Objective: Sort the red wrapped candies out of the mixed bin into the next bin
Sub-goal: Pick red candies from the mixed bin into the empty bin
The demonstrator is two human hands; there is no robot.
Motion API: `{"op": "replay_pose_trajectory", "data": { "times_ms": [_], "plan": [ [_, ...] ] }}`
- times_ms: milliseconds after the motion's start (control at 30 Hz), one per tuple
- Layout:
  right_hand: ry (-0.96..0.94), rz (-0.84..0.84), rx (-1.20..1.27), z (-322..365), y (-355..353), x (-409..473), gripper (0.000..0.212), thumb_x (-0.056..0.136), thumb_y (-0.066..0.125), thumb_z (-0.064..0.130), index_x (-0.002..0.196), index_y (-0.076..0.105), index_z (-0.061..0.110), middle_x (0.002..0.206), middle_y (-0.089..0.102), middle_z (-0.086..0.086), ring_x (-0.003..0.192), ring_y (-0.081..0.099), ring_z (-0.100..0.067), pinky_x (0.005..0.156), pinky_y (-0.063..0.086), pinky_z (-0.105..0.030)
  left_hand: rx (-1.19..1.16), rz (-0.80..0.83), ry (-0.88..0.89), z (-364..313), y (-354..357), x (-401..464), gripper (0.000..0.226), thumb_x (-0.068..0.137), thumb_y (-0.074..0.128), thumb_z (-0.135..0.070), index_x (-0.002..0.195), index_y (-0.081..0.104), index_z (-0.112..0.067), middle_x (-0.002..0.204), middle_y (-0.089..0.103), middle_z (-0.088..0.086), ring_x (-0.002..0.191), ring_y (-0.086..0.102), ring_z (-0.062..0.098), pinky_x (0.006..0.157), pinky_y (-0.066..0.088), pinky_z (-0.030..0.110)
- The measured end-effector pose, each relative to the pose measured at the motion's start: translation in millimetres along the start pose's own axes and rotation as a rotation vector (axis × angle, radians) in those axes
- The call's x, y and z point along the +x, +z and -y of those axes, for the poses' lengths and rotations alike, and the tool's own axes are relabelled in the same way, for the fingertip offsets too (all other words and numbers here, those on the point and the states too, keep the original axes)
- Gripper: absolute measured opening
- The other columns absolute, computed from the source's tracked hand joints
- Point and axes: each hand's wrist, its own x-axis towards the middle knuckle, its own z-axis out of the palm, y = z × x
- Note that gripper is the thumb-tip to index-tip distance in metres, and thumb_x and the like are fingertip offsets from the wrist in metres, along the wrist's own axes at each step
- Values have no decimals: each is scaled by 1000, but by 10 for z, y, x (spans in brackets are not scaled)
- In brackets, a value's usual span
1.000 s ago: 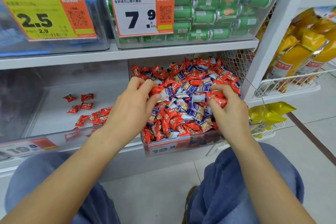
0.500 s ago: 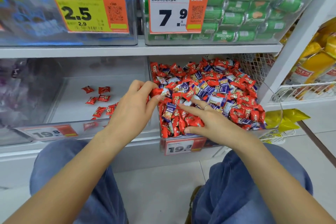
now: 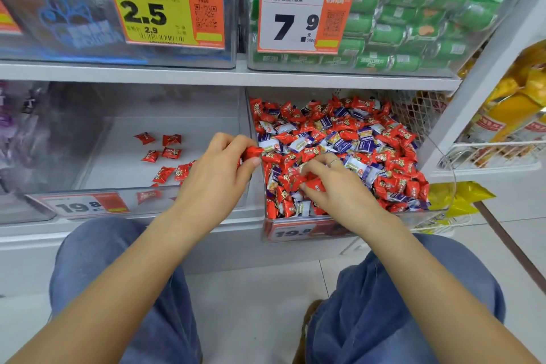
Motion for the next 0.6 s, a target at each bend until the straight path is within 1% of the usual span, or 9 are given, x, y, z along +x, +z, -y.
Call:
{"op": "replay_pose_trajectory", "data": {
  "times_ms": [33, 67, 133, 200, 267, 333, 400, 500, 600],
  "plan": [
    [15, -31, 52, -25, -34, -6, 21, 91, 59, 32, 110, 58, 22, 117, 47, 3, 88, 54, -12, 75, 40, -23, -1, -3, -4, 8, -11, 1, 24, 96, 48, -34, 114, 56, -19, 108, 46, 0, 87, 54, 23, 76, 46, 34],
    [36, -60, 108, -45, -80, -10, 19, 90, 60, 32, 106, 60, 22, 111, 50, 4, 88, 52, -9, 73, 37, -21, -4, -7, -8, 16, -22, 3, 24, 96, 48, -33, 114, 56, -19, 108, 47, 0, 87, 54, 23, 76, 45, 34],
    [82, -126, 240, -63, -193, -18, 14, 89, 62, 33, 98, 62, 23, 99, 56, 8, 79, 50, -6, 66, 35, -20, -13, -21, -14, 48, -43, 12, 23, 96, 49, -31, 113, 56, -18, 105, 45, -1, 86, 51, 21, 74, 41, 31],
    [119, -187, 425, -47, -310, -11, 8, 88, 64, 32, 91, 61, 25, 88, 59, 14, 68, 50, 1, 62, 36, -20, -24, -43, -14, 104, -79, 29, 21, 96, 50, -30, 111, 57, -18, 102, 44, -2, 80, 48, 15, 72, 36, 26],
    [131, -224, 566, 18, -389, 23, 7, 89, 64, 29, 92, 61, 24, 85, 57, 18, 55, 48, 3, 59, 36, -16, -27, -59, -28, 193, -124, 58, 19, 95, 50, -29, 109, 57, -18, 101, 43, -3, 77, 47, 12, 72, 31, 24],
    [121, -247, 576, 125, -403, 94, 6, 89, 64, 28, 92, 60, 24, 90, 58, 16, 47, 50, 2, 54, 37, -13, -21, -74, -66, 296, -175, 74, 19, 95, 51, -30, 109, 57, -18, 100, 43, -2, 81, 46, 16, 74, 31, 25],
    [99, -257, 583, 282, -385, 194, 6, 88, 65, 29, 91, 61, 26, 90, 61, 14, 53, 54, 1, 57, 41, -20, -21, -95, -96, 387, -226, 72, 19, 95, 51, -31, 109, 57, -18, 99, 43, -2, 83, 44, 16, 76, 33, 27],
    [32, -214, 627, 623, -308, 380, 6, 86, 67, 30, 85, 61, 28, 76, 63, 10, 56, 56, -8, 56, 45, -25, -22, -85, -156, 574, -292, 77, 21, 94, 52, -30, 110, 58, -18, 97, 45, 0, 85, 44, 18, 77, 32, 27],
    [-68, -193, 530, 1025, -160, 652, 10, 84, 68, 33, 87, 62, 25, 82, 66, 4, 70, 58, -12, 66, 42, -28, -33, -49, -247, 866, -354, 145, 23, 94, 53, -31, 112, 59, -18, 96, 55, 4, 92, 50, 25, 76, 33, 28]
  ]
}}
